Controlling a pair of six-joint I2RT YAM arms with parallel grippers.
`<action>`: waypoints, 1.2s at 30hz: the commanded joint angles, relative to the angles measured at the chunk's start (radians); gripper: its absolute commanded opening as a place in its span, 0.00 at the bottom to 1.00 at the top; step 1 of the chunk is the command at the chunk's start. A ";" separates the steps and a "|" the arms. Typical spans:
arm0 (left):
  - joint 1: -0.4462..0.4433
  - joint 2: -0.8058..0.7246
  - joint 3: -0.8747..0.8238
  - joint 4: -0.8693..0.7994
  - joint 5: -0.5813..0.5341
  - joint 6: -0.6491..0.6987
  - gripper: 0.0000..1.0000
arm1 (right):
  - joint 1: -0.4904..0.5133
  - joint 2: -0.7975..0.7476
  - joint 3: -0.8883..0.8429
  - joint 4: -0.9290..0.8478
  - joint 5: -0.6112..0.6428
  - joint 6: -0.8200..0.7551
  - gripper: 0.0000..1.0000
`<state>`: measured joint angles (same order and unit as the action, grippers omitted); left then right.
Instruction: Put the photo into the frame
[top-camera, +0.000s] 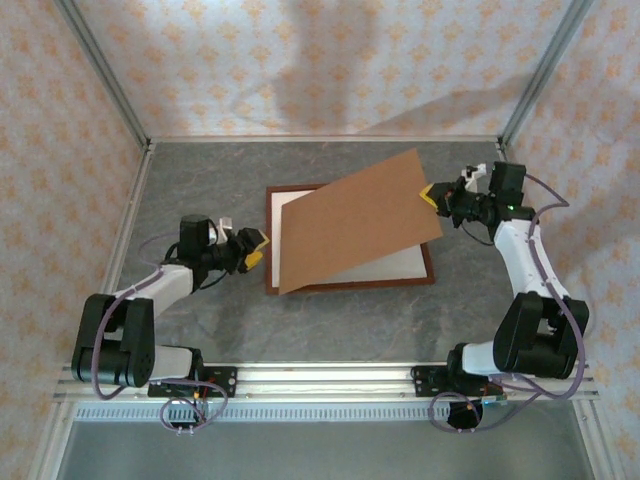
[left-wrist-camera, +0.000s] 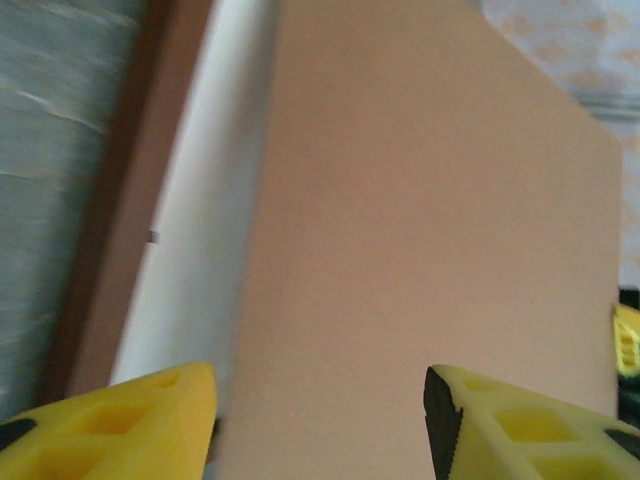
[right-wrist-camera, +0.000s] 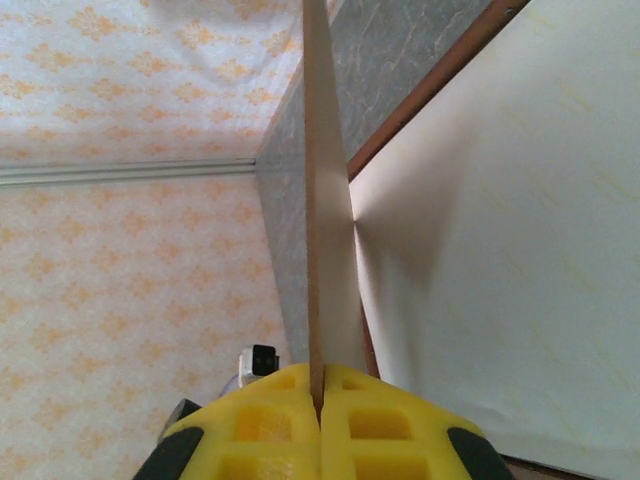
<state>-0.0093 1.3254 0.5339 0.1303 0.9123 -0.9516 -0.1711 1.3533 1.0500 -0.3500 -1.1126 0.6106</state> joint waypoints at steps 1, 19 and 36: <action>0.025 -0.066 0.068 -0.241 -0.141 0.171 0.58 | -0.003 -0.051 0.002 -0.062 -0.007 -0.044 0.00; 0.029 -0.082 0.105 -0.302 -0.177 0.237 0.59 | 0.037 0.009 -0.061 0.302 -0.017 -0.009 0.00; 0.022 -0.041 0.080 -0.226 -0.203 0.180 0.59 | 0.067 0.125 -0.141 0.418 0.003 -0.066 0.00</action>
<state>0.0151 1.2694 0.6258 -0.1360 0.7395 -0.7540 -0.1135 1.4639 0.9195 0.0402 -1.0973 0.5861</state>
